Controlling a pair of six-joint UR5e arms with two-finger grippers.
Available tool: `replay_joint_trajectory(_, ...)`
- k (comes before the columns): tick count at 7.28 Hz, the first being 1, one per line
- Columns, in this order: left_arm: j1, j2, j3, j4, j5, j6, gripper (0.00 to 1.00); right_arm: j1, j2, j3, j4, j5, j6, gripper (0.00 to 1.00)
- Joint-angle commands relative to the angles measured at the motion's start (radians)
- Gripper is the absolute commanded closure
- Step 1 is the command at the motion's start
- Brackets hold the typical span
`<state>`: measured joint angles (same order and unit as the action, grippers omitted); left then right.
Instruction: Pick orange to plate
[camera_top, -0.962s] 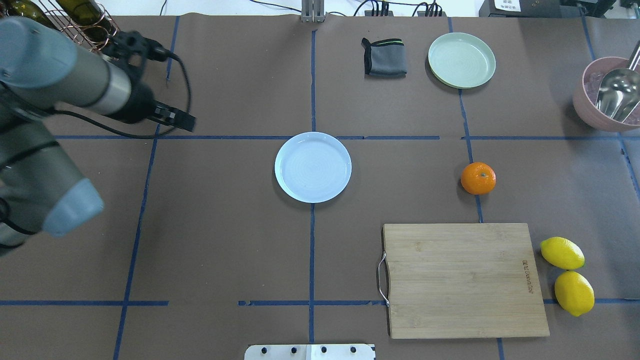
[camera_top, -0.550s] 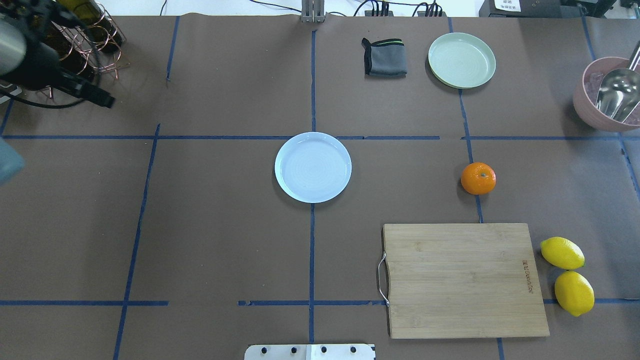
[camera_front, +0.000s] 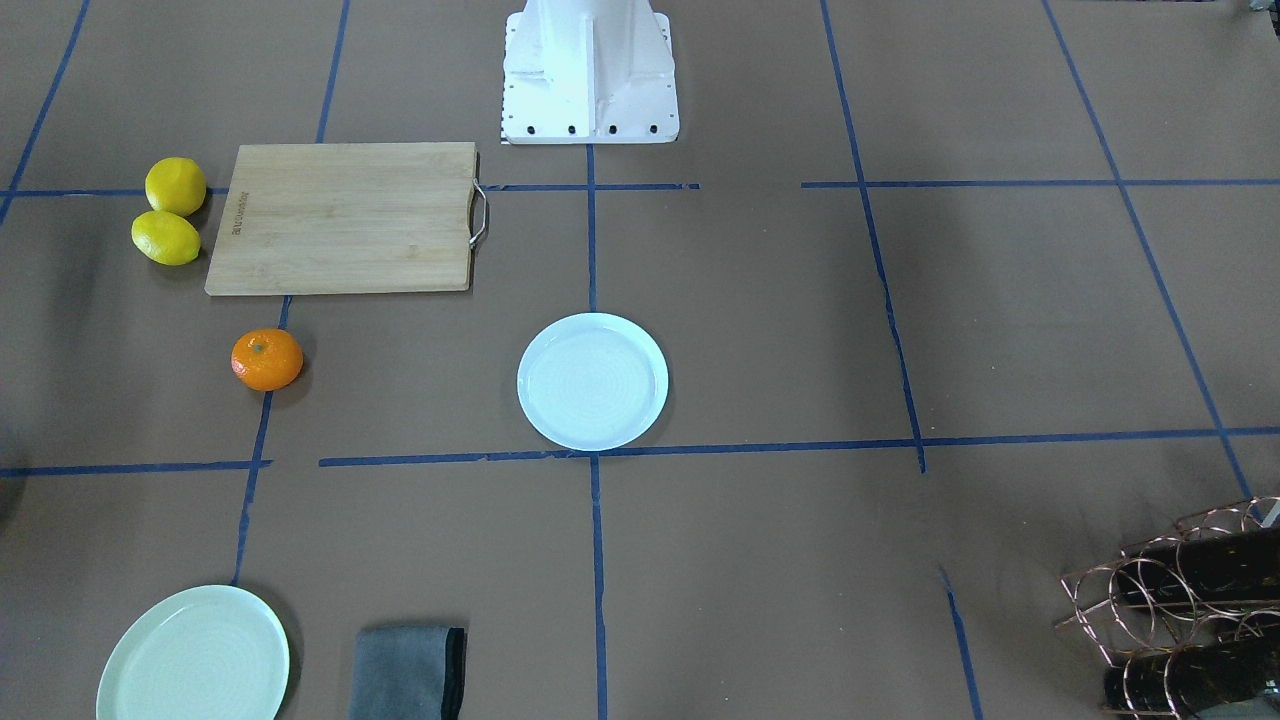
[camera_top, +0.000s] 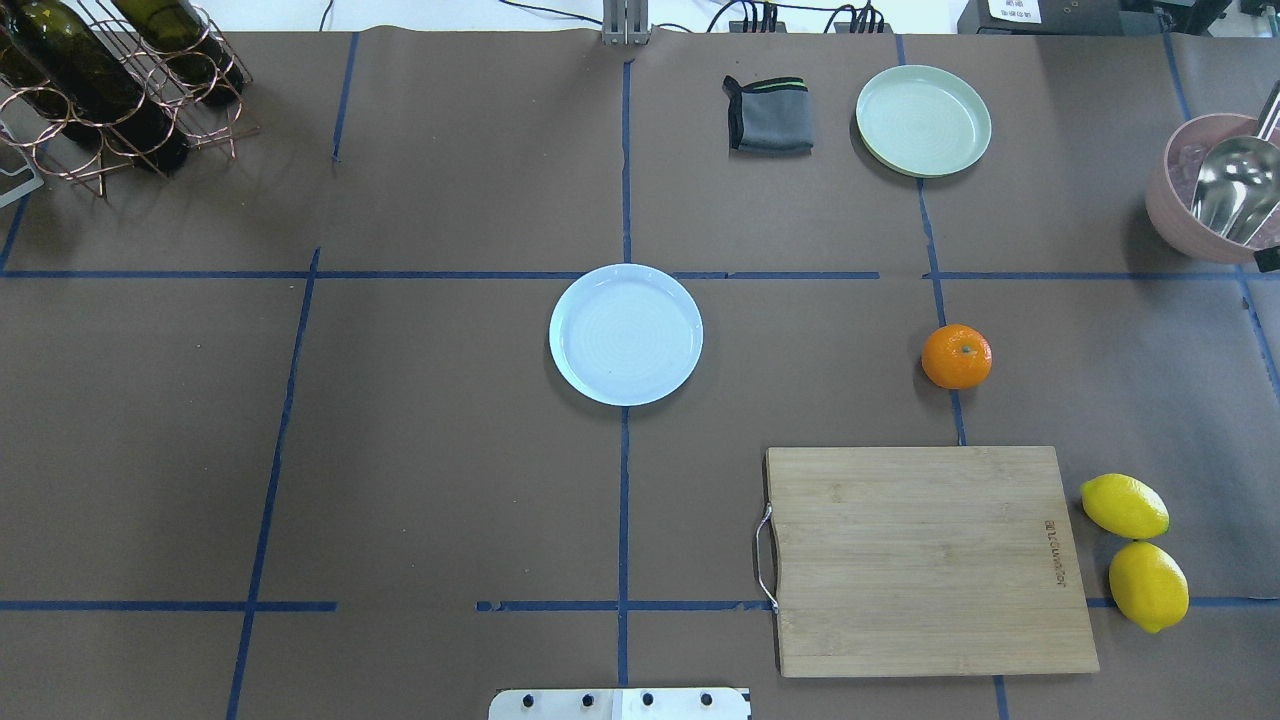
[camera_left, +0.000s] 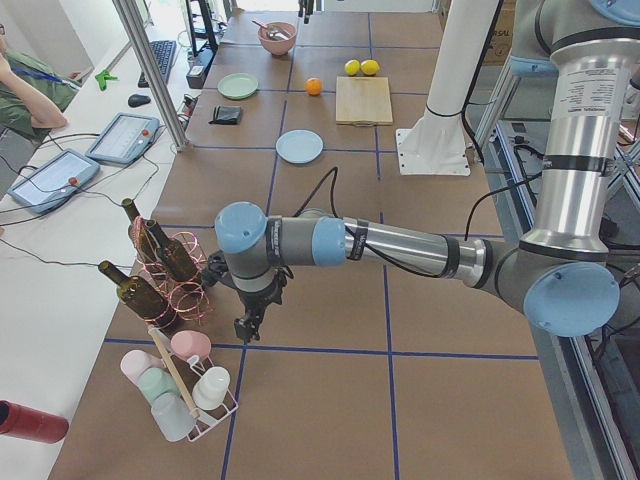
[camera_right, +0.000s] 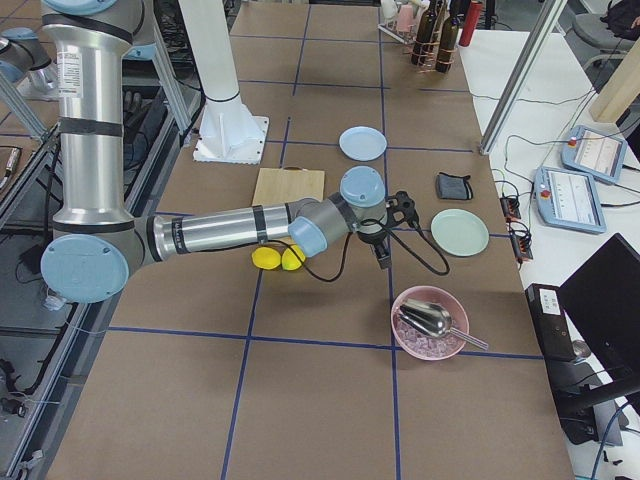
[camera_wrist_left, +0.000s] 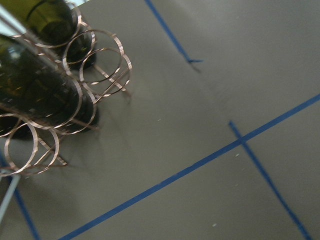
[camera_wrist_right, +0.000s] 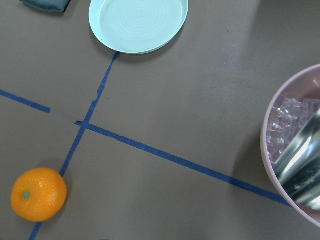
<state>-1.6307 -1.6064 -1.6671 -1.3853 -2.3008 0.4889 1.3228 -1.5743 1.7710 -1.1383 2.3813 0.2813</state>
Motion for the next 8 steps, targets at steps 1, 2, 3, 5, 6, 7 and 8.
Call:
replay_joint_trajectory(1,-0.041,0.039,0.018,-0.02,-0.002,0.039,0.0,-0.1,0.045,0.022,-0.07,-0.116,0.089,0.0)
replay_joint_trajectory(2,-0.044,0.057,0.018,-0.009,-0.006,0.037,0.0,-0.173,0.049,0.028,-0.055,-0.146,0.187,0.0)
replay_joint_trajectory(3,-0.046,0.068,0.012,-0.012,-0.009,0.03,0.0,-0.251,0.057,0.028,-0.037,-0.222,0.262,0.0)
replay_joint_trajectory(5,-0.046,0.068,0.014,-0.015,-0.019,-0.003,0.0,-0.399,0.106,0.027,-0.008,-0.325,0.475,0.0)
replay_joint_trajectory(6,-0.046,0.072,0.013,-0.017,-0.019,-0.003,0.0,-0.486,0.146,0.027,-0.006,-0.417,0.566,0.0)
replay_joint_trajectory(7,-0.046,0.071,0.018,-0.018,-0.019,-0.003,0.0,-0.543,0.173,0.024,-0.006,-0.472,0.608,0.0)
replay_joint_trajectory(8,-0.046,0.071,0.018,-0.02,-0.019,-0.003,0.0,-0.568,0.181,0.021,-0.008,-0.496,0.625,0.0)
